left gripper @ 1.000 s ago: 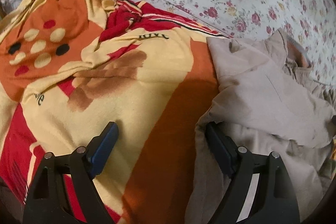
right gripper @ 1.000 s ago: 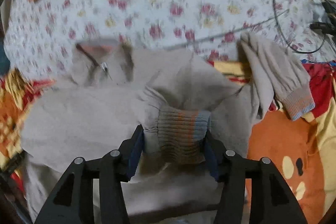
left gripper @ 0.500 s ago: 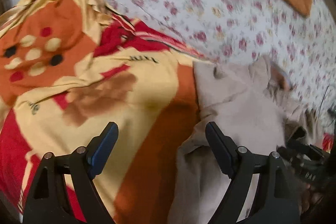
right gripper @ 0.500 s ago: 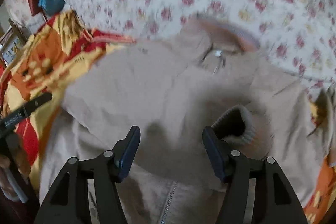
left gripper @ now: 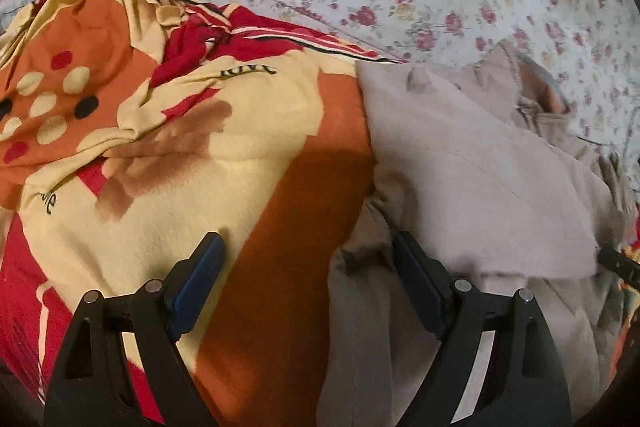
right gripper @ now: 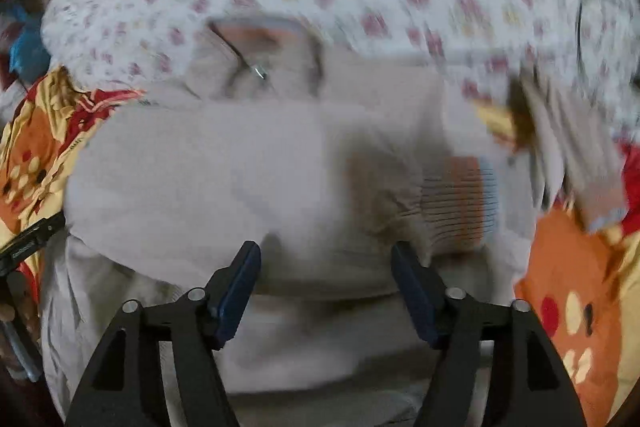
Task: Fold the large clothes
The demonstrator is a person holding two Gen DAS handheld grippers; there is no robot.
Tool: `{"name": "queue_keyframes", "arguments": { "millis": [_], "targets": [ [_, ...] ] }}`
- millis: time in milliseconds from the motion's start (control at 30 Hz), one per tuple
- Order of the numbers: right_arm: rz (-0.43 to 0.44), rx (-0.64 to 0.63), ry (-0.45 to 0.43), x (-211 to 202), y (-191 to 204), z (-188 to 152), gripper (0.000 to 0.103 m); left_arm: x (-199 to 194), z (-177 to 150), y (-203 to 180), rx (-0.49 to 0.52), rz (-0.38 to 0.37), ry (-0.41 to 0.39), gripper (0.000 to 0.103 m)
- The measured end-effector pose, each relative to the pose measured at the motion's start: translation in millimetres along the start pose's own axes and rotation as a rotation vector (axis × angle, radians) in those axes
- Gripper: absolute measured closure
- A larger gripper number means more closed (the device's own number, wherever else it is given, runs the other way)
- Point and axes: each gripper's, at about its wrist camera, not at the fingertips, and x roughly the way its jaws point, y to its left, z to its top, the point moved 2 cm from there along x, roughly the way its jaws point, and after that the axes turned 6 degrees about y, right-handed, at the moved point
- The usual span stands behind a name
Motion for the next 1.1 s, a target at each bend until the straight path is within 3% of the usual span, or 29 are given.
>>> {"name": "queue_keyframes", "arguments": {
  "millis": [67, 167, 267, 400, 567, 733, 800, 833, 867, 900, 967, 1000, 1033, 1100],
  "targets": [
    [0.032, 0.018, -0.030, -17, -4, -9, 0.050, -6, -9, 4, 0.015, -0.022, 0.020, 0.017],
    [0.021, -0.008, -0.094, -50, -6, -29, 0.038, -18, -25, 6, 0.025, -0.067, 0.059, 0.017],
    [0.074, -0.053, -0.130, -85, -9, -57, 0.030, -36, -51, 8, 0.045, -0.077, 0.053, 0.017],
    [0.151, -0.114, -0.129, -107, 3, -94, 0.027, -50, -84, 10, 0.053, -0.096, 0.085, 0.017],
    [0.198, -0.188, -0.088, -106, 20, -130, 0.025, -53, -115, 4, -0.040, -0.235, 0.156, 0.017],
    [0.309, -0.220, -0.017, -92, 46, -160, 0.025, -56, -129, -19, 0.083, -0.136, 0.122, 0.018],
    [0.322, -0.252, -0.017, -90, 60, -168, 0.025, -59, -131, -27, 0.127, -0.117, 0.103, 0.044],
    [0.328, -0.266, -0.007, -87, 65, -171, 0.025, -60, -130, -25, 0.126, -0.088, 0.093, 0.071],
    [0.334, -0.280, 0.005, -83, 72, -173, 0.025, -62, -129, -23, 0.120, -0.094, 0.087, 0.088],
    [0.340, -0.291, 0.014, -79, 79, -176, 0.026, -64, -127, -20, 0.105, -0.133, 0.092, 0.097],
    [0.351, -0.317, 0.034, -68, 91, -182, 0.035, -65, -123, -13, 0.084, -0.174, 0.109, 0.102],
    [0.335, -0.340, 0.049, -61, 99, -185, 0.061, -65, -123, -10, 0.087, -0.172, 0.108, 0.102],
    [0.285, -0.362, 0.053, -53, 106, -188, 0.079, -68, -122, -7, 0.093, -0.168, 0.104, 0.102],
    [0.252, -0.372, 0.037, -50, 112, -190, 0.086, -73, -121, 0, 0.093, -0.184, 0.101, 0.102]
  ]
}}
